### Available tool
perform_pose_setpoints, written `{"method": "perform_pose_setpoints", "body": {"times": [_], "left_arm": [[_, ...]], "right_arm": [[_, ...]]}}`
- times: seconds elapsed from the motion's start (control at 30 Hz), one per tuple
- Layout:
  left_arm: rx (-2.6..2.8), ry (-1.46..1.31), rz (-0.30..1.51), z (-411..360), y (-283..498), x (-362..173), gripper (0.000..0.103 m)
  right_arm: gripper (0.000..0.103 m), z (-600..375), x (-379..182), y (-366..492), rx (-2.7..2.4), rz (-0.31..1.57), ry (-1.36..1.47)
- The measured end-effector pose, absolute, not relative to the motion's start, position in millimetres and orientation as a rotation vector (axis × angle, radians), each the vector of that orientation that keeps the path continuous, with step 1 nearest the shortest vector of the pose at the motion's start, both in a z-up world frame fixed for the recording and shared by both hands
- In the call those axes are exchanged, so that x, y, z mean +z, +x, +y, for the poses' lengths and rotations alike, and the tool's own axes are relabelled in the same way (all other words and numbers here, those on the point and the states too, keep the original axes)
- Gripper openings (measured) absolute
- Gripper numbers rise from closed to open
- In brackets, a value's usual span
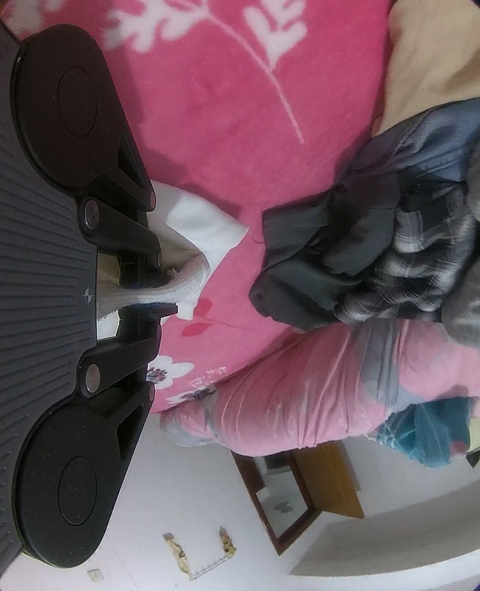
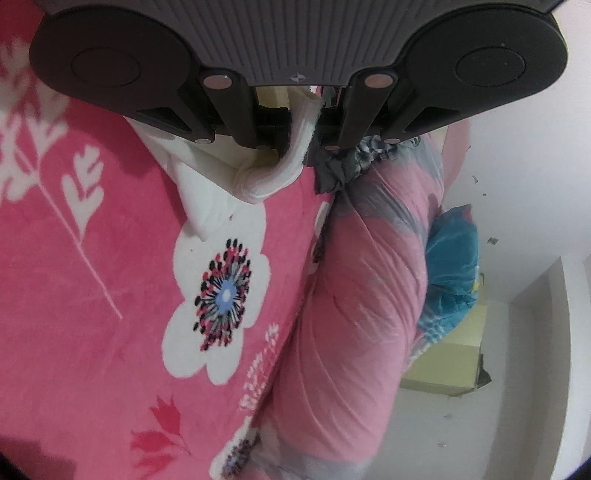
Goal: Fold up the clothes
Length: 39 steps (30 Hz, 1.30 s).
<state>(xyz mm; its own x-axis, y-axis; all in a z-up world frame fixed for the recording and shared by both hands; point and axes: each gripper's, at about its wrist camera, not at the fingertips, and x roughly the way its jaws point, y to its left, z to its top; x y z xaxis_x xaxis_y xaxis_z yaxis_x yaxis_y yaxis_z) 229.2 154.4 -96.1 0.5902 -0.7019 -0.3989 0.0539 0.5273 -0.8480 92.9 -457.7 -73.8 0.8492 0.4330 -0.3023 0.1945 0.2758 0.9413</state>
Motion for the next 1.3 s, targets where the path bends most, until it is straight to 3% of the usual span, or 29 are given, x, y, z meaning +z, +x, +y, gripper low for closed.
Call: {"method": "perform_pose_setpoints", "body": {"times": [0.1, 0.13, 0.17, 0.2, 0.33, 0.4, 0.57, 0.87, 1.07, 1.3], "left_arm": [[-0.557, -1.027, 0.829, 159.0, 241.5, -109.7, 0.006], [-0.563, -1.078, 0.829, 161.3, 245.9, -115.1, 0.008], [-0.57, -1.13, 0.828, 163.6, 250.3, -120.5, 0.009], [-0.57, -1.181, 0.83, 165.0, 254.2, -126.8, 0.009], [-0.562, -1.342, 0.827, 168.4, 261.2, -147.6, 0.027], [-0.559, -1.404, 0.82, 170.7, 261.7, -154.7, 0.028], [-0.567, -1.463, 0.772, 176.9, 259.2, -156.7, 0.031], [-0.528, -1.521, 0.547, 205.2, 241.4, -142.6, 0.037], [-0.503, -1.262, 0.596, 216.2, 207.9, -93.7, 0.039], [-0.485, -0.962, 0.667, 225.7, 124.2, -61.5, 0.053]], "right_arm": [[0.012, -465.7, -94.5, 108.5, 0.213, 0.571, 1.397], [0.027, -469.6, -103.0, 113.6, 0.227, 0.568, 1.443], [0.049, -474.3, -112.3, 117.0, 0.231, 0.557, 1.497], [0.06, -479.1, -121.7, 119.8, 0.229, 0.541, 1.552], [0.063, -490.1, -154.6, 123.3, 0.218, 0.495, 1.715], [0.064, -492.1, -162.6, 121.3, 0.234, 0.454, 1.756], [0.078, -496.0, -157.2, 118.7, 0.271, 0.377, 1.749], [0.079, -512.4, -131.1, 95.7, 0.203, 0.213, 1.66], [0.079, -513.1, -87.6, 51.7, 0.174, 0.251, 1.485], [0.079, -482.7, -42.4, -33.6, 0.084, 0.477, 1.127]]}}
